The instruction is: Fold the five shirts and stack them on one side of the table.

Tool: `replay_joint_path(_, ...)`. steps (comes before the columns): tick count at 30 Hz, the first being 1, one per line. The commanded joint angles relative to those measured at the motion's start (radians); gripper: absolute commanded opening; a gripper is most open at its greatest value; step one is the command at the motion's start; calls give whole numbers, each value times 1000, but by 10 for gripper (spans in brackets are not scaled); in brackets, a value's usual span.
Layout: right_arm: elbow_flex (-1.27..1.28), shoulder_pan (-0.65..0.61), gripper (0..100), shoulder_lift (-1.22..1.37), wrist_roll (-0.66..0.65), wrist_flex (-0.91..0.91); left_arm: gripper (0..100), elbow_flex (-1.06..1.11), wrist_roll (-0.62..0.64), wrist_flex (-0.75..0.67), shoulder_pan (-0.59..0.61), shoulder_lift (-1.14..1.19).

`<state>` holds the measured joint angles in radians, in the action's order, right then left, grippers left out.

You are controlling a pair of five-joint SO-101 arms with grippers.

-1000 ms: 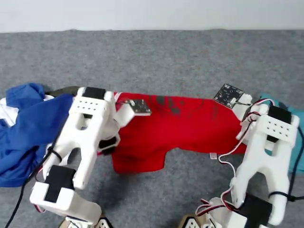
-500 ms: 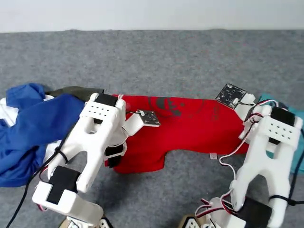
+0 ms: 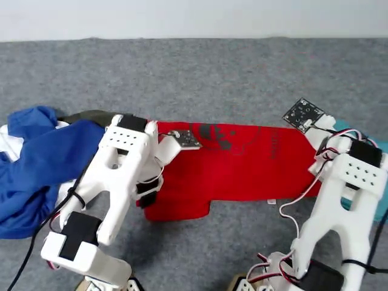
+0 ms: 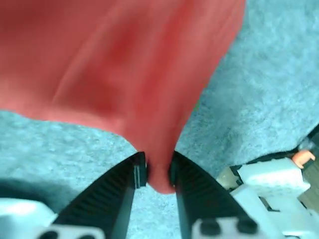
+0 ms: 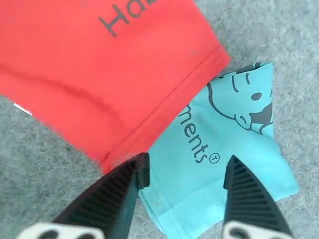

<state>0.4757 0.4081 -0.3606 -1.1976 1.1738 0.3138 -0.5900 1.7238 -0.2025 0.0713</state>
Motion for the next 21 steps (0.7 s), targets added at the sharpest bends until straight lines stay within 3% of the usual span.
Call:
replay_joint_path(1, -68, -4, 246, -44, 20, -12, 134, -45, 18, 31, -6, -54)
replay_joint_path(8, -66, -35, 246, -44, 89, -8, 242, -39, 143, 32, -8, -187)
replay_joint_path(13, -64, -61, 246, -44, 123, -12, 254, -48, 161, 20, 2, -256)
replay_joint_path(18, -64, -139, 243, -30, 285, -18, 202, -67, 344, -222, 63, -255)
replay_joint_path(21, -66, -188, 182, 24, 402, -47, 122, -65, 368, -400, 80, -232)
